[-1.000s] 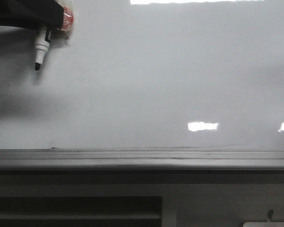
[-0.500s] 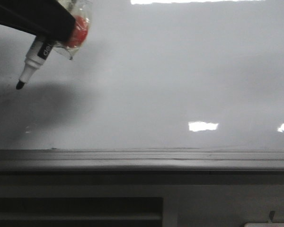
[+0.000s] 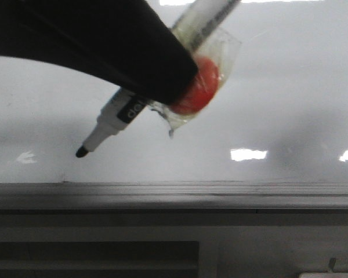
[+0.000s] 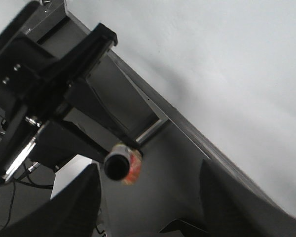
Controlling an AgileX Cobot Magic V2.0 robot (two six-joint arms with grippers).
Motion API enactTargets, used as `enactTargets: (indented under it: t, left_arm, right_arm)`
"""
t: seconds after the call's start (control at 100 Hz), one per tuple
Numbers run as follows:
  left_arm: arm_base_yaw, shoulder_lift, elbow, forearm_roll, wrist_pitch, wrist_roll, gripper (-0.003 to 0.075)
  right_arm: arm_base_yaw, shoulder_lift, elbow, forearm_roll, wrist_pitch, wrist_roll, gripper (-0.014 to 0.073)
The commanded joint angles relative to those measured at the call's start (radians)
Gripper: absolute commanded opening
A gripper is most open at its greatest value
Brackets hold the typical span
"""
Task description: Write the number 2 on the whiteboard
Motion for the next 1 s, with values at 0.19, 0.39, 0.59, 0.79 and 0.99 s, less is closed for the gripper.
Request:
enactTargets:
  t: [0.19, 0.39, 0.59, 0.79, 0.99]
  left_arm:
    - [-0.028, 0.045, -0.098, -0.001, -0.047, 0.022, -0.0020]
    - [-0.028, 0.065, -0.148, 0.020, -0.043, 0.025, -0.0020]
    - [-0.028, 0.066, -0.159, 0.029, -0.049, 0.025, -0.0020]
    - [-0.028, 0.066, -0.159, 0.046, -0.051, 0.025, -0.0020]
    - [-0.028, 0.066, -0.159, 0.046, -0.072, 0.025, -0.0020]
  right_arm:
    - [0.018, 0.126, -0.141, 0.068, 0.141, -0.018, 0.0393]
    - [0.066, 0.191, -0.160, 0.058, 0.170, -0.018, 0.0393]
    - [0.110, 0.224, -0.160, 0.056, 0.161, -0.028, 0.0393]
    - [0.116, 0.240, -0.160, 0.054, 0.157, -0.038, 0.0377]
    - [0.116, 0.242, -0.160, 0.054, 0.157, -0.038, 0.0182]
